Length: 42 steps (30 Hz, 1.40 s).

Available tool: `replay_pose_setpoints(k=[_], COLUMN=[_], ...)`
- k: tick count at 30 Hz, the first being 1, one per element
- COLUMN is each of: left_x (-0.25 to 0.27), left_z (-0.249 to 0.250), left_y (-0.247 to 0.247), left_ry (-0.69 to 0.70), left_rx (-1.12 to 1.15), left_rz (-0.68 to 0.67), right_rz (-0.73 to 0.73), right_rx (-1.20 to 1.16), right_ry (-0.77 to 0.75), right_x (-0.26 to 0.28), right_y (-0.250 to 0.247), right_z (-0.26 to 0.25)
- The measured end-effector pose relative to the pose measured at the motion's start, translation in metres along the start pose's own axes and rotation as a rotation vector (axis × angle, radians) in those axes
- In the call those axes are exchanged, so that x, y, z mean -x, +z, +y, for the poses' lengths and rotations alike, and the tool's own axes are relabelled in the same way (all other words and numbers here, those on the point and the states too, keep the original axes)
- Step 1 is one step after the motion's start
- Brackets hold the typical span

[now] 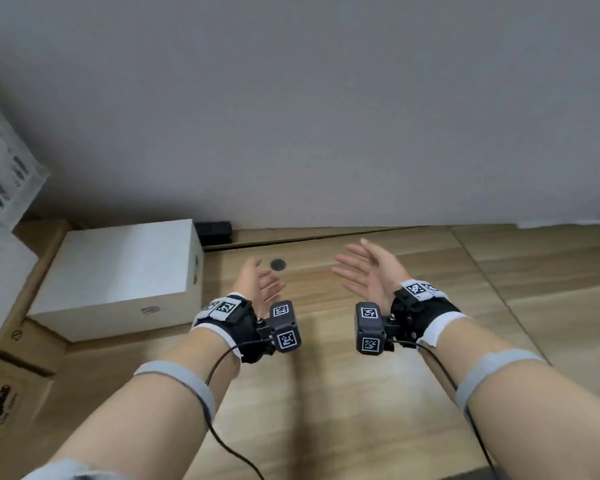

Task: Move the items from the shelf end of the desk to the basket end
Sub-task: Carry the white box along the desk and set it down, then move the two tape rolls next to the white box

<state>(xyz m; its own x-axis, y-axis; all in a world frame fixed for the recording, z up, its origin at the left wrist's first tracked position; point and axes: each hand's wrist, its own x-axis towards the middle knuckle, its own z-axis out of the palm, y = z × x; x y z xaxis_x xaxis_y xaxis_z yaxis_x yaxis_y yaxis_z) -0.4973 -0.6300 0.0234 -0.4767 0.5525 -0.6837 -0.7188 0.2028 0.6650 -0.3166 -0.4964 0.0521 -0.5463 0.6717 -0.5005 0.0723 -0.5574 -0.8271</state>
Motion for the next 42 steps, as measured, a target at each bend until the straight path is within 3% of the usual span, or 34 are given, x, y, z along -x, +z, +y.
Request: replay_pose_setpoints(k=[10, 14, 19, 27, 34, 42], left_x=[0.117, 0.159, 0.179, 0.142, 0.070, 0.008], left_z=[-0.152, -0.211, -0.262, -0.338, -0.397, -0.457], left_y=[0.354, 0.450, 0.541, 0.680, 0.797, 0.883], left_ry=[0.039, 0.012, -0.012, -0.075, -0.158, -0.137], left_rx=[-0.264, -0.361, -0.468, -0.526, -0.559, -0.805], left_rz=[-0.527, -0.653, -0.719, -0.742, -0.727, -0.695], right_rz=[0.413, 0.548, 0.648, 0.768, 0.855, 0.890], right_rx=[-0.181, -0.262, -0.315, -0.298, -0.187, -0.035], right_ry=[-0.262, -0.312, -0.317, -0.242, -0.117, 0.019], right_x=[0.177, 0.236, 0.276, 0.270, 0.225, 0.178], right_y=[-0.349, -0.449, -0.537, -0.662, -0.782, -0.884], right_z=[-0.076, -0.086, -0.091, -0.094, -0.142, -0.167])
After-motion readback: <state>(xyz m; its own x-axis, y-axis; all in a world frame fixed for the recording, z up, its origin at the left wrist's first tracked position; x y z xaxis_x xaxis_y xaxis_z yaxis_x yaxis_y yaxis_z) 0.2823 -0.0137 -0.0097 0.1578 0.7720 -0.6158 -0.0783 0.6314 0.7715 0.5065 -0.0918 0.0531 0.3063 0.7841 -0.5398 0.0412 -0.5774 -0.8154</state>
